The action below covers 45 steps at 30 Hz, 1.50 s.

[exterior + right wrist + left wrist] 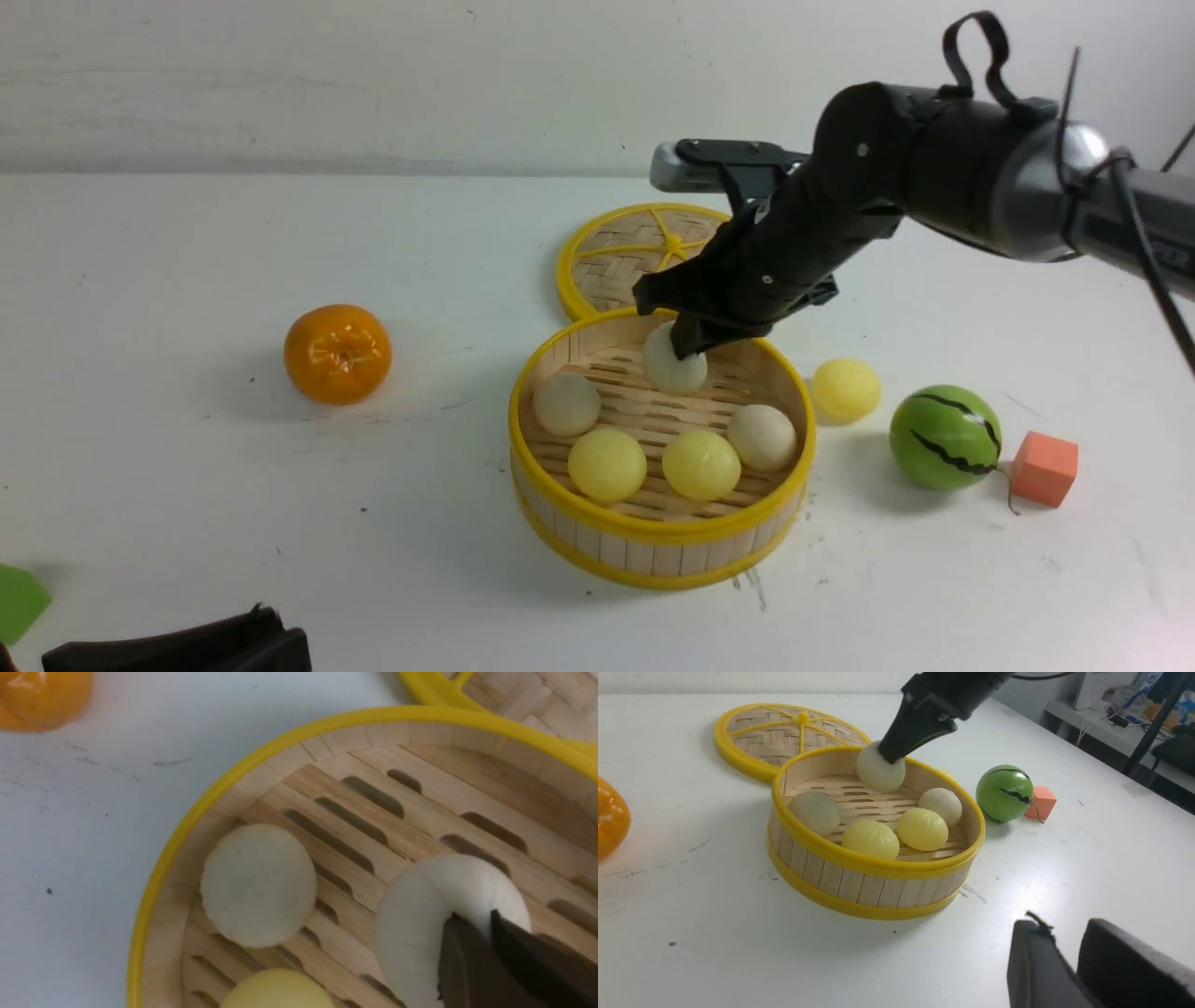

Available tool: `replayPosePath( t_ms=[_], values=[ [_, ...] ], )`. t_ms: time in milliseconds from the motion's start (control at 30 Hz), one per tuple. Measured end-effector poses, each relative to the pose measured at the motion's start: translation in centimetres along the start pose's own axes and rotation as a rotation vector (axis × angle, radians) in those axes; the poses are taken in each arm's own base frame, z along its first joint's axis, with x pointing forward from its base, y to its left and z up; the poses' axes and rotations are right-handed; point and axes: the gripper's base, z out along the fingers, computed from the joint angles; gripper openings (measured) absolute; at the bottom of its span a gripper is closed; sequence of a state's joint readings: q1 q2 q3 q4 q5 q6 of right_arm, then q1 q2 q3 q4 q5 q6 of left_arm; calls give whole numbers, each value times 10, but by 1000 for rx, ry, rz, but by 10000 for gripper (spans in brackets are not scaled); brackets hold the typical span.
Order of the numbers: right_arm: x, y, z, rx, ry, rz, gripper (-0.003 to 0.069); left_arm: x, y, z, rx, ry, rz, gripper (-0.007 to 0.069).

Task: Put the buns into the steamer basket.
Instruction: Use the right arm to put the steamed stuffed bun into the steamer, then use the right arm to grab a steamed stuffed bun

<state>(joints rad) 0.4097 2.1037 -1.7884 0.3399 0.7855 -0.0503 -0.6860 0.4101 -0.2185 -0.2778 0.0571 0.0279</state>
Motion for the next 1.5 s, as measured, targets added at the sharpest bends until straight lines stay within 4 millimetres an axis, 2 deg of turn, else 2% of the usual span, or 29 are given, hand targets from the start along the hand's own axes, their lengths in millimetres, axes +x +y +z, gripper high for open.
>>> replayPosePath(
  t_ms=[200,567,633,733,867,933,1033,1067,1133,1233,1367,1500],
  values=[
    [-5,-4,30,-20,13,21,36,0,0,0,0,0,0,153],
    [-11,-7,47,-29,-34,41,55,0,0,0,0,0,0,157],
    [-10,-8,49,-28,-35,43,76,0,0,0,0,0,0,160],
    [-11,-8,48,-27,-36,41,160,0,0,0,0,0,0,164],
    [-12,-7,32,-16,-9,15,319,0,0,0,0,0,0,165],
    [-15,-7,9,2,6,-10,395,0,0,0,0,0,0,165],
    [-20,-14,-31,76,20,-67,453,0,0,0,0,0,0,167],
    [-20,-16,-34,85,21,-69,455,0,0,0,0,0,0,167],
    [-21,-34,-64,189,51,-78,456,0,0,0,0,0,0,169],
    [-19,-62,-79,279,99,-18,427,0,0,0,0,0,0,169],
    [-10,-100,-72,310,169,99,352,0,0,0,0,0,0,169],
    [-8,-116,-55,263,174,169,288,0,0,0,0,0,0,169]
  ],
)
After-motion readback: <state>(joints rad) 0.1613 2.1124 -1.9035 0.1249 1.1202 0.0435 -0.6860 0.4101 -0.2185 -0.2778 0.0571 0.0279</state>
